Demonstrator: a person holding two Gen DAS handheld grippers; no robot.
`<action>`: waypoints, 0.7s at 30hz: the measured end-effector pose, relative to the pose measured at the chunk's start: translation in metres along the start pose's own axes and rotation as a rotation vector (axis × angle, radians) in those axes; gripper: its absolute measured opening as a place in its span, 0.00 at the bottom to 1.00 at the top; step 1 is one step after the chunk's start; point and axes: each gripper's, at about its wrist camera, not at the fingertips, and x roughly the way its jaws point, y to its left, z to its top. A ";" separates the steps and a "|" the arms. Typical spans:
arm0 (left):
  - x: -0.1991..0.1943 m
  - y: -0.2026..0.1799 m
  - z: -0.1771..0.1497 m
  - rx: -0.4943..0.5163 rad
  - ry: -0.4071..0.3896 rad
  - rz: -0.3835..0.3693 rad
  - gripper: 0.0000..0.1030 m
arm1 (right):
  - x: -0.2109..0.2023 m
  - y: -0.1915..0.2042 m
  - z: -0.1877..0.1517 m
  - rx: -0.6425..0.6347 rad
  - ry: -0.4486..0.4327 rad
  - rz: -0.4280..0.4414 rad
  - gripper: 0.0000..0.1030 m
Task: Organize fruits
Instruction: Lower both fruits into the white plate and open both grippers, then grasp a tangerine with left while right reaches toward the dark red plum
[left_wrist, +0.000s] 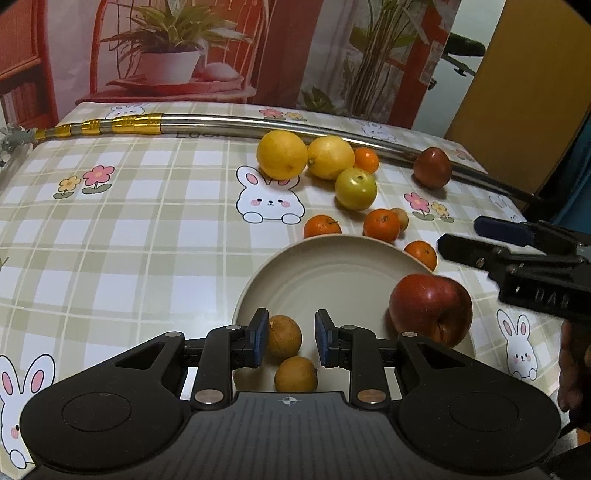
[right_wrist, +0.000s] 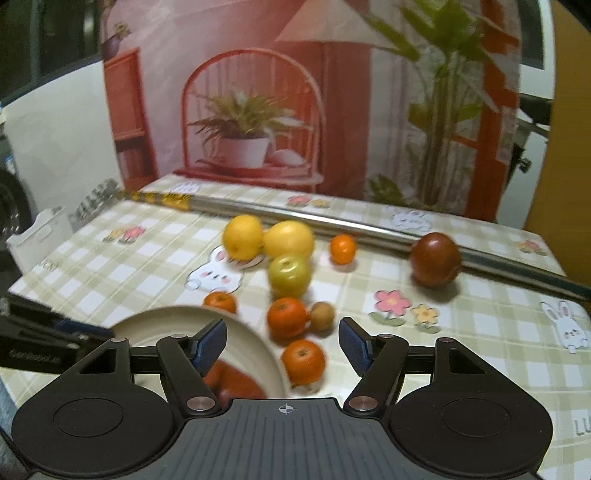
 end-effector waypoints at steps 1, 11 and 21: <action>0.000 0.001 0.001 -0.005 0.000 0.000 0.28 | -0.001 -0.005 0.002 0.010 -0.006 -0.009 0.62; -0.009 0.011 0.028 -0.042 -0.031 -0.011 0.28 | -0.010 -0.042 0.009 0.100 -0.041 -0.067 0.61; 0.032 0.000 0.081 -0.105 0.074 -0.112 0.28 | -0.009 -0.059 0.009 0.156 -0.048 -0.085 0.61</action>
